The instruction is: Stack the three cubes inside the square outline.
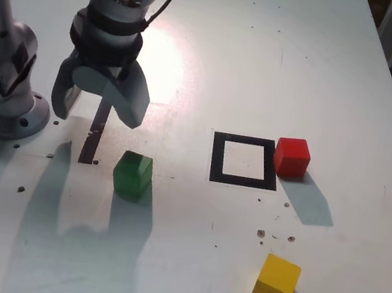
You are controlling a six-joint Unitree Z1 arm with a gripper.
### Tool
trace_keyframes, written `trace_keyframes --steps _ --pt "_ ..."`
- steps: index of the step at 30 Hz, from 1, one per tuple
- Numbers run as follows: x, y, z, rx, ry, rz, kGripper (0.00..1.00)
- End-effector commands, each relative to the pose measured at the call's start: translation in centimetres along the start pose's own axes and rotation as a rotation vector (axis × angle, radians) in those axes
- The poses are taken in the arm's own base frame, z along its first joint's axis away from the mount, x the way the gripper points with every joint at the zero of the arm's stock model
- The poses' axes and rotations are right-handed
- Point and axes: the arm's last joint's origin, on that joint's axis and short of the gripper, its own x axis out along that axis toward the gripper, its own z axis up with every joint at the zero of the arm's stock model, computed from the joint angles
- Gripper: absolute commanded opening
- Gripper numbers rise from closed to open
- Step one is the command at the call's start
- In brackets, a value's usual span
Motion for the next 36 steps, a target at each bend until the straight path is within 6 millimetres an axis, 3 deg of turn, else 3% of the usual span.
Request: trace_keyframes --steps 1,22,28,36 --pt "0.0 0.0 0.1 0.001 0.003 -0.002 0.99" --pt "-0.9 -0.1 1.2 0.001 0.029 -0.013 0.99" --pt "-2.1 -0.1 2.7 -0.002 -0.004 -0.027 0.99" --pt "-5.3 -0.2 5.8 -0.011 -0.030 -0.021 0.99"
